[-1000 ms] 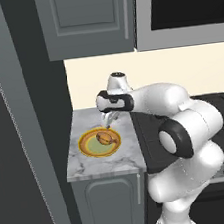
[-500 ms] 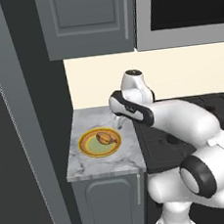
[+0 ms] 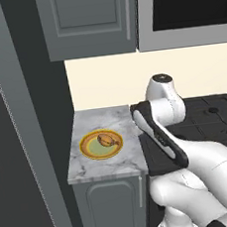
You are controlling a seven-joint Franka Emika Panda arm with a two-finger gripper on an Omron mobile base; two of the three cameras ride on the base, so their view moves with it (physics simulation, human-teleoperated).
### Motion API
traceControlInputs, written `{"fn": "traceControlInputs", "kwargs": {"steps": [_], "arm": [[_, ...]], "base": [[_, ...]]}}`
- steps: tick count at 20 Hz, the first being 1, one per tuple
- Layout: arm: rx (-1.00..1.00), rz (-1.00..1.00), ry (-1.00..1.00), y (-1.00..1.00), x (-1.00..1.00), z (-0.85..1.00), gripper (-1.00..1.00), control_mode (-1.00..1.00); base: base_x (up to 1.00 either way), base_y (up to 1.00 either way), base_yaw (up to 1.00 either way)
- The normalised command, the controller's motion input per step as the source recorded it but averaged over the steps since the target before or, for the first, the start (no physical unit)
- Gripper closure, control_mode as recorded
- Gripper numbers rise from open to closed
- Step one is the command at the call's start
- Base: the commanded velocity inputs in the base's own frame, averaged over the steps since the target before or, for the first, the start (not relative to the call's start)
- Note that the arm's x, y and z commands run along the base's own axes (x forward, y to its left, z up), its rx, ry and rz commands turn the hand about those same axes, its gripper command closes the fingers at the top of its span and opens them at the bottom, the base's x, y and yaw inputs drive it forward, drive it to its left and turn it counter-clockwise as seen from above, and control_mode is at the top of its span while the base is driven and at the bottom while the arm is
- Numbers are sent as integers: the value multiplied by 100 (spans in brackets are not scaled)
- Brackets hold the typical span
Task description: Pick chicken drumstick from the fridge and place it on the plate on the counter.
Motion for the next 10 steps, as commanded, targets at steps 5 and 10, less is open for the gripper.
{"fn": "traceControlInputs", "kwargs": {"steps": [5,10], "arm": [[0,-26,0,-62,-73,72,-100,-100],[0,-26,0,-54,-71,68,-100,-100]], "base": [[0,0,0],[0,0,0]]}}
